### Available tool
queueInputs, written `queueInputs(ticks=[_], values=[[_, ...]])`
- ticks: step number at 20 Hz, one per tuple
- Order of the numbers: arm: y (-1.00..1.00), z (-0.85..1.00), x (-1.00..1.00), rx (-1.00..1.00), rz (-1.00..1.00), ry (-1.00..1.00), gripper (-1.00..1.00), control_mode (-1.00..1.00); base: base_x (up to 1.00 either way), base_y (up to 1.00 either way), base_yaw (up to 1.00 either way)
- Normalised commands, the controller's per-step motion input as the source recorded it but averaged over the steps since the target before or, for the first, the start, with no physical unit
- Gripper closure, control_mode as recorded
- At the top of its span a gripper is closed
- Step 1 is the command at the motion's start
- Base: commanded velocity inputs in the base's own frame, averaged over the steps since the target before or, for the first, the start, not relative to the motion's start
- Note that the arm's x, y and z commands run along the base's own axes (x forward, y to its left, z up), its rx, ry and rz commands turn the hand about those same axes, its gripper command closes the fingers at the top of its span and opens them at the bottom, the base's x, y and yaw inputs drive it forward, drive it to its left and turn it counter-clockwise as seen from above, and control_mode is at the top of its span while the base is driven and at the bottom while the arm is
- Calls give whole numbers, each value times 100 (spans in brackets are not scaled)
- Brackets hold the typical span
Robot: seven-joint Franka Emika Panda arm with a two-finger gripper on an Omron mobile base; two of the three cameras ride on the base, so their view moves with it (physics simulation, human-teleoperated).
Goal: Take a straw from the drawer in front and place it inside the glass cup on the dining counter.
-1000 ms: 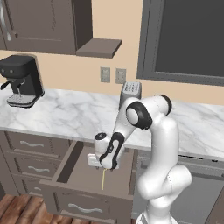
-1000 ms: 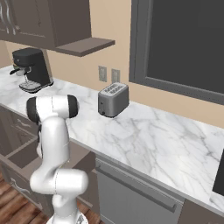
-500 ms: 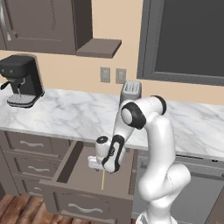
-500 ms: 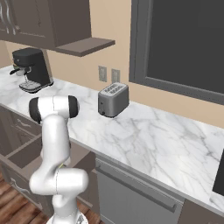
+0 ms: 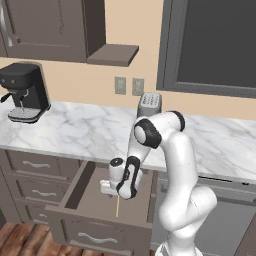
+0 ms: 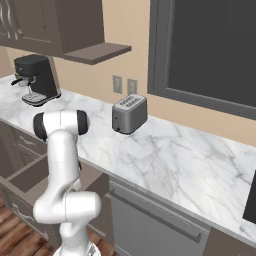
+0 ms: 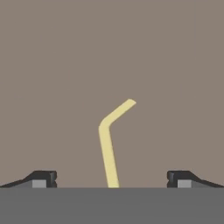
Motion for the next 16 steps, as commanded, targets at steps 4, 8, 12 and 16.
queueInputs(ticks=[4,8,12,16], values=[[8,-18,5,0,0,0,-100,-100,0,0,0],[4,-26,9,0,0,0,-100,-100,0,0,0],[1,-37,6,0,0,0,-100,-100,0,0,0],[5,-46,0,0,0,0,100,-100,0,0,0]])
